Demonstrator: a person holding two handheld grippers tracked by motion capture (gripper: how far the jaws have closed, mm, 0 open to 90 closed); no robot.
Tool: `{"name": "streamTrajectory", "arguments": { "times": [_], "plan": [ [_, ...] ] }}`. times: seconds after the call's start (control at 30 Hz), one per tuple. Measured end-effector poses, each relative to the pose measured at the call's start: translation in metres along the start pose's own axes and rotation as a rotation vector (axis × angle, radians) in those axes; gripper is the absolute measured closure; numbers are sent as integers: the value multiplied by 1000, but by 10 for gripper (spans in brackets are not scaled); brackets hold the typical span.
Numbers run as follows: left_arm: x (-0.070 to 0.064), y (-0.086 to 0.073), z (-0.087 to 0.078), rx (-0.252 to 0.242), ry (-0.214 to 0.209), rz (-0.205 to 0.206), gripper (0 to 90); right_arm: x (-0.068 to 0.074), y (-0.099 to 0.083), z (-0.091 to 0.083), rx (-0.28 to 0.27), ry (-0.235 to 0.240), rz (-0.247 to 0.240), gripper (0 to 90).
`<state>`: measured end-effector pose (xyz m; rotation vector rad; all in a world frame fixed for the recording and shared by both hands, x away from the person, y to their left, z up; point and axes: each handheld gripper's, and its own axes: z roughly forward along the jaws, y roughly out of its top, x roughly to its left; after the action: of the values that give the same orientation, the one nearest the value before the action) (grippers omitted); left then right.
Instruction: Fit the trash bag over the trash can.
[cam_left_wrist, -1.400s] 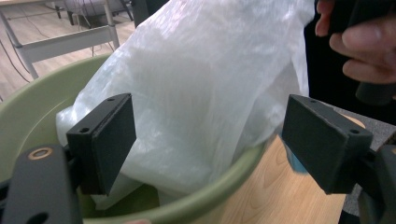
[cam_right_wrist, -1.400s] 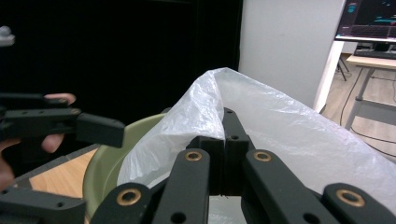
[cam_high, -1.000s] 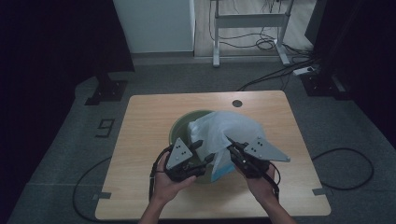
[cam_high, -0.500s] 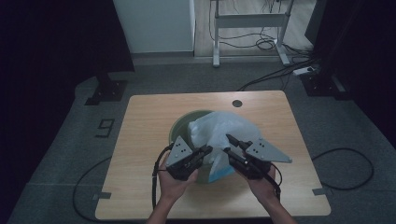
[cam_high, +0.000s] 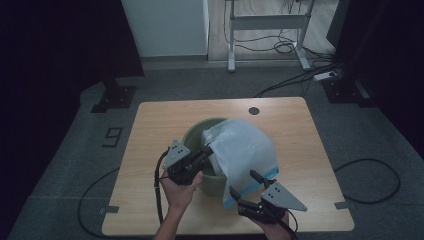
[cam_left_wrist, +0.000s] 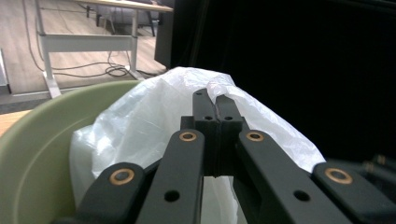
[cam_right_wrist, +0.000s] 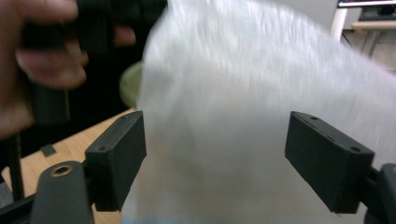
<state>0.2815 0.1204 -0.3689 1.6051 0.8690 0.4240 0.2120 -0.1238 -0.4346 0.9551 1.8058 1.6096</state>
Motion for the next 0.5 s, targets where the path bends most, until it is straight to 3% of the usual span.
{"name": "streamTrajectory", "arguments": {
  "times": [0.13, 0.33, 0.43, 0.47, 0.5],
  "plan": [
    [2, 2, -2, 1, 6, -6, 900, 6, -18, 6, 38, -21, 12, 148],
    [4, 0, -6, 2, 7, -8, 900, 7, -24, 16, 61, -45, 30, 149],
    [6, -1, -9, 3, 1, -12, 900, 5, -25, 18, 63, -58, 35, 204],
    [6, -2, -10, 5, -6, -18, 900, 3, -25, 17, 48, -46, 39, 331],
    [7, -4, -10, 10, -18, -24, 900, 2, -25, 16, 42, -46, 36, 377]
  ]
}}
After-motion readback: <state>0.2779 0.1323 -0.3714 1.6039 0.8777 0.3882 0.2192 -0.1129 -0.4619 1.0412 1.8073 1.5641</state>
